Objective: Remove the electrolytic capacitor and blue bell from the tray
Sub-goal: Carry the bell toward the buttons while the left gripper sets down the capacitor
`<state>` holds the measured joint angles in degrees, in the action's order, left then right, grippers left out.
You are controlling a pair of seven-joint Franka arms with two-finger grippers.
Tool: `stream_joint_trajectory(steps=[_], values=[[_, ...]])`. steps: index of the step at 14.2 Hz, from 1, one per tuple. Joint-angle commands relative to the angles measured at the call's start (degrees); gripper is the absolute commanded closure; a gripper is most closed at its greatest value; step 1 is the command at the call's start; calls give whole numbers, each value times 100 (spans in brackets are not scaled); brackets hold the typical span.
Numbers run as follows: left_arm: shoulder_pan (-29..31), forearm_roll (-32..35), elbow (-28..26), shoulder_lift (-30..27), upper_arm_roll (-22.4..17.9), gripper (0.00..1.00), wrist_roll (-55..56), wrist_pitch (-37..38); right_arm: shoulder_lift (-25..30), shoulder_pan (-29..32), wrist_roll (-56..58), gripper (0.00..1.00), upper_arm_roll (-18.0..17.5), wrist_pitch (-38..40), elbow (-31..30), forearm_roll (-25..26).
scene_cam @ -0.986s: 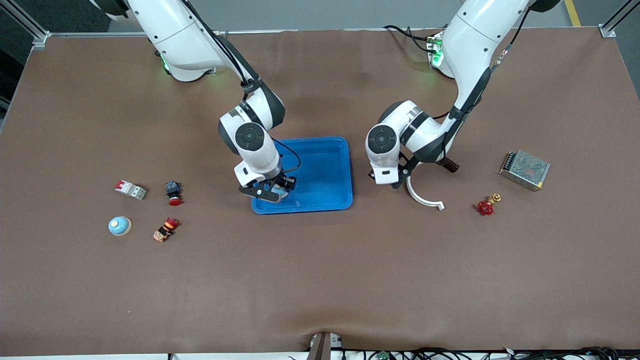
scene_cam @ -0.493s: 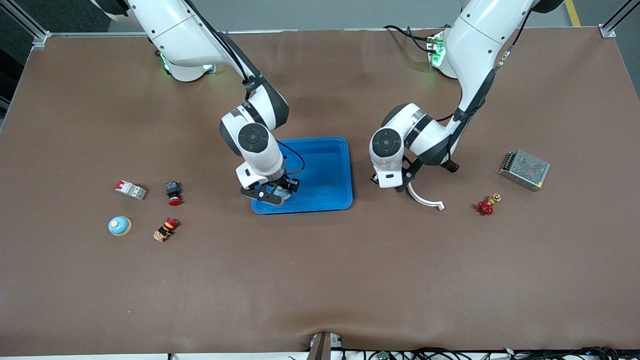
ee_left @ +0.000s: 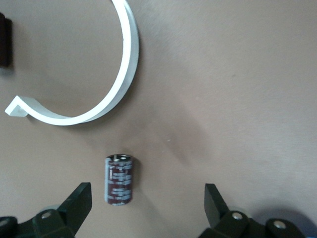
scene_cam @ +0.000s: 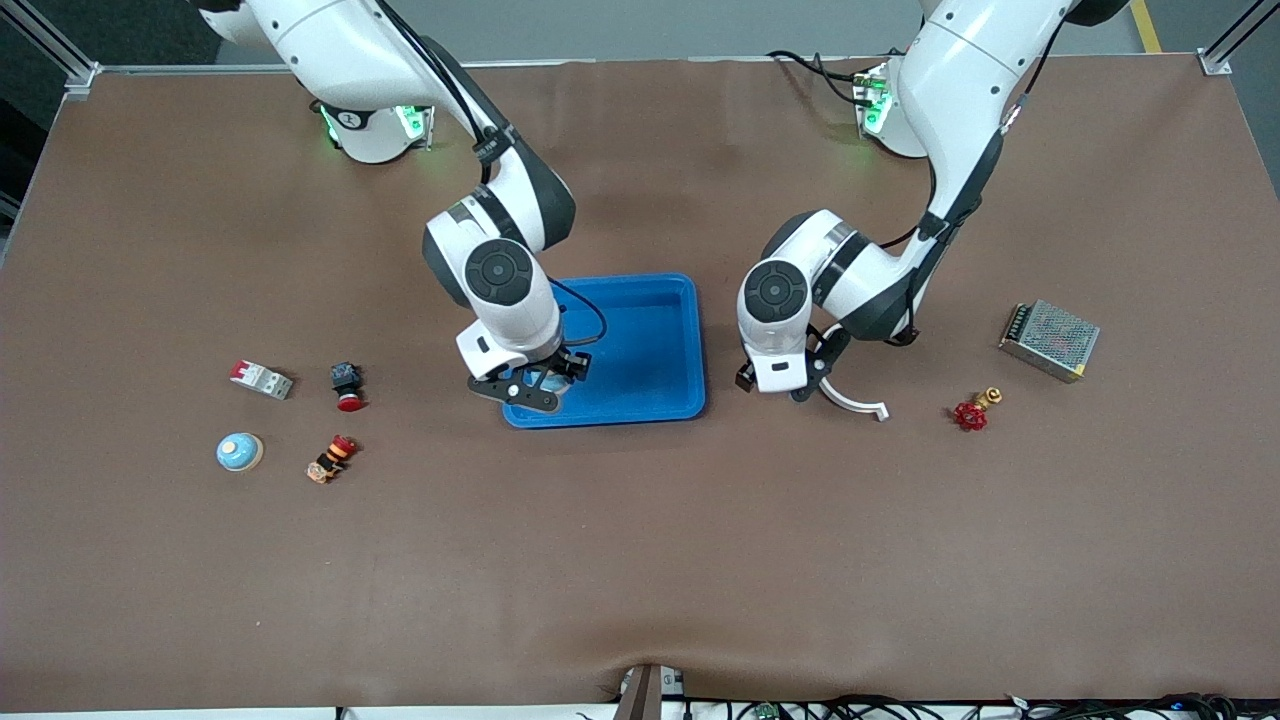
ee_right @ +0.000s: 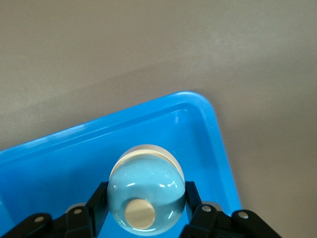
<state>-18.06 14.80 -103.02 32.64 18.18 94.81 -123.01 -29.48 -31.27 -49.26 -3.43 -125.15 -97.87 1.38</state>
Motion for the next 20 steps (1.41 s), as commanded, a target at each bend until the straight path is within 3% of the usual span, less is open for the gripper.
stream_joint_trajectory(steps=[1,8,13,20], values=[[22,84,194,-47,-7,0,-208,146,276,95,320,100,-35,253,-118,90],[232,93,906,-196,-25,0,-841,1121,1461,508,1471,100,-35,123,-1513,81],[373,49,1029,-416,-25,0,-1298,1420,2226,850,2296,100,-35,-553,-2840,82],[637,23,1082,-671,-7,0,-1860,1526,2825,1579,3755,100,-18,-1361,-4142,90]])
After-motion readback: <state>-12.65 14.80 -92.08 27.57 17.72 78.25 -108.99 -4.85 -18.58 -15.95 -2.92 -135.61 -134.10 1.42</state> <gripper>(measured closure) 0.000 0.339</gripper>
